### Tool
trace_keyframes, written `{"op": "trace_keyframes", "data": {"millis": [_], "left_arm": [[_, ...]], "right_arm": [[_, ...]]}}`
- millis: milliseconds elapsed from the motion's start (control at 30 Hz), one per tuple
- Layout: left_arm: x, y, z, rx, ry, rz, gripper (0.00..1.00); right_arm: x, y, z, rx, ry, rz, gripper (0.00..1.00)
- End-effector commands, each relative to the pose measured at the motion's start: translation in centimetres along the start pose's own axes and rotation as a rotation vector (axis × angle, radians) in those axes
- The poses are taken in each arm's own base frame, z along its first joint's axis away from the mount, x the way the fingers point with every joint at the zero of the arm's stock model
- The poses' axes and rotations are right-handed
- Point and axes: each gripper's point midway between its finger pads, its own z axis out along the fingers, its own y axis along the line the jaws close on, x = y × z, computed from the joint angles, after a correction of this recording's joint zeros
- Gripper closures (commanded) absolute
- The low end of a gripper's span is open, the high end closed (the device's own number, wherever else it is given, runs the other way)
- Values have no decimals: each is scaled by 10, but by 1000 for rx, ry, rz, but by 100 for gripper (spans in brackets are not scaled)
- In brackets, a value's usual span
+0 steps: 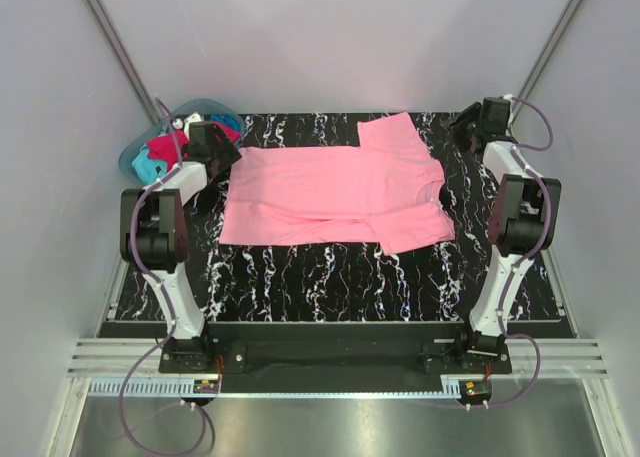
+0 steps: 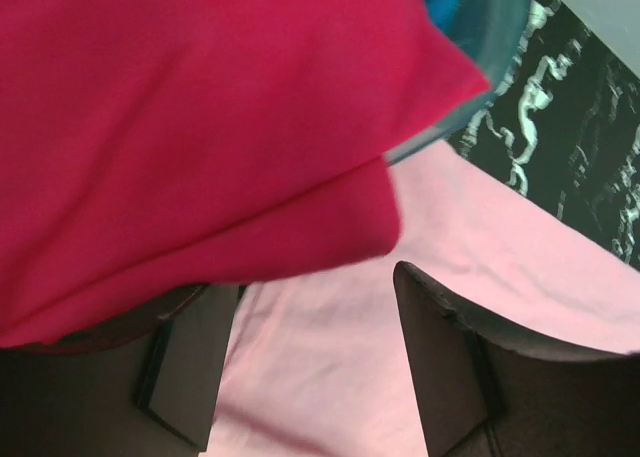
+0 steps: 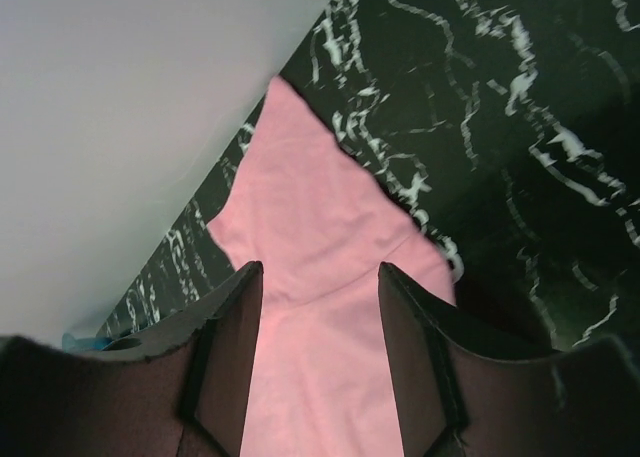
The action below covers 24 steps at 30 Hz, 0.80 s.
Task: Fold and stack the t-shirts
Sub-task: Fold the tshirt
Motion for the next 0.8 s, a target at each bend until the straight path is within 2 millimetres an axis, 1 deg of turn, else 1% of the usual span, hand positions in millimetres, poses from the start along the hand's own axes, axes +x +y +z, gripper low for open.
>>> {"op": "trace_keyframes", "data": {"millis": [0,33,67,100,133,167,200,333,367,433,467,500,633,667,700,733,767], "left_arm": [[-22,-46,11,194,-8,83,32],[-20,-46,16,197,1,92,32],[-18,-49,23,209,9,100,32],[-13,-46,26,201,29,111,32],[-13,-45,29,198,34,117,32],[-16,-47,31,196,31,123,32],[-9,-42,36,180,52,132,32],[-6,-42,41,183,66,141,32],[-8,-41,42,179,61,137,32],[-4,-39,47,167,70,126,32],[-11,-41,49,156,58,121,32],[-7,-39,51,142,79,115,32],[-17,-43,57,127,62,99,31],[-30,-46,57,124,35,105,30],[-30,-47,57,116,48,111,30],[-47,-42,63,105,24,100,30],[-50,-35,65,89,32,90,30]], "right_arm": [[-32,11,5,-86,-37,-19,43],[-33,13,9,-115,-39,-22,43],[-40,14,12,-137,-54,-17,43],[-40,12,14,-149,-47,-6,43],[-35,11,19,-169,-25,2,43],[-38,12,21,-186,-29,15,44],[-36,9,25,-186,-22,24,44],[-29,8,27,-215,-8,44,44],[-28,7,28,-221,-10,53,44],[-27,9,26,-235,-9,56,44],[-26,8,25,-242,-11,57,45],[-26,10,23,-247,-14,56,44],[-24,15,19,-288,-16,62,44],[-23,15,18,-298,-16,70,45],[-23,17,17,-307,-18,71,45],[-23,20,16,-319,-18,74,45],[-23,18,16,-315,-19,76,45]]}}
